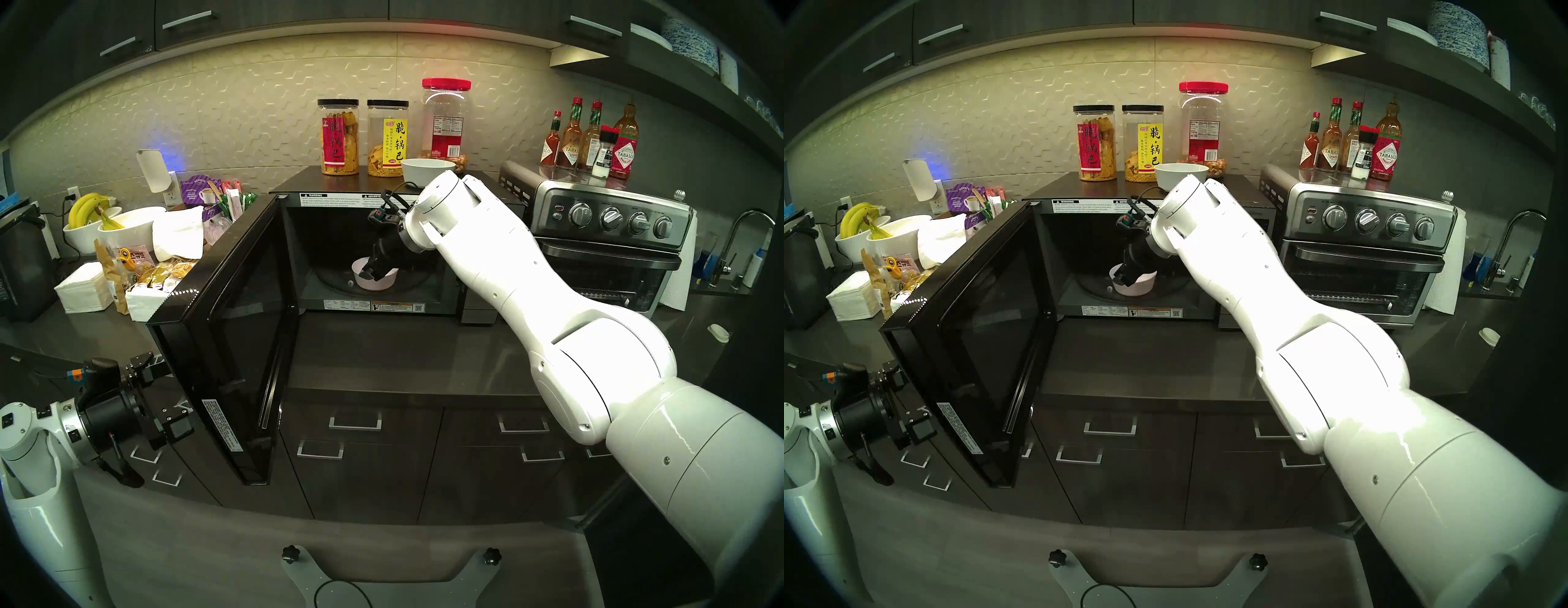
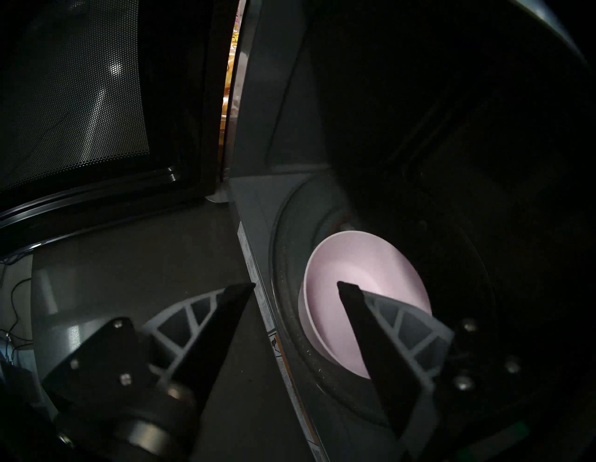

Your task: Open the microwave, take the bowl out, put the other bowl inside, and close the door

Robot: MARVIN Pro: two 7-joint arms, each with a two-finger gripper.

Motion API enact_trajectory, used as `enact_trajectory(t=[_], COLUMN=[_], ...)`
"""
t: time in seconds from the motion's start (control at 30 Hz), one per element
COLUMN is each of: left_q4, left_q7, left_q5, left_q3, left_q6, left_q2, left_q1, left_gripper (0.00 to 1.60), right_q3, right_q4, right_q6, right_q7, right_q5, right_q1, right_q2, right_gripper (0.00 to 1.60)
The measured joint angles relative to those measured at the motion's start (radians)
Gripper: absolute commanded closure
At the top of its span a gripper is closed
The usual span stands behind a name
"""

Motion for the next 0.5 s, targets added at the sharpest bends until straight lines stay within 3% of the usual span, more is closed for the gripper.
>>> enact_trajectory(t=[0.5], left_q4=[0.000], left_q7=[0.000], left_q5=[0.000], left_q3=[0.000], left_q6=[0.000], left_q2=[0.000], left_q1=[0.000], left_gripper=[0.00], right_q3=[0.052], right_q4=[-0.200], right_q6=[0.060], right_q7=[0.131], right_q5=[0.020], right_q1=[-0.085], right_q2=[0.142], right_gripper=[0.34])
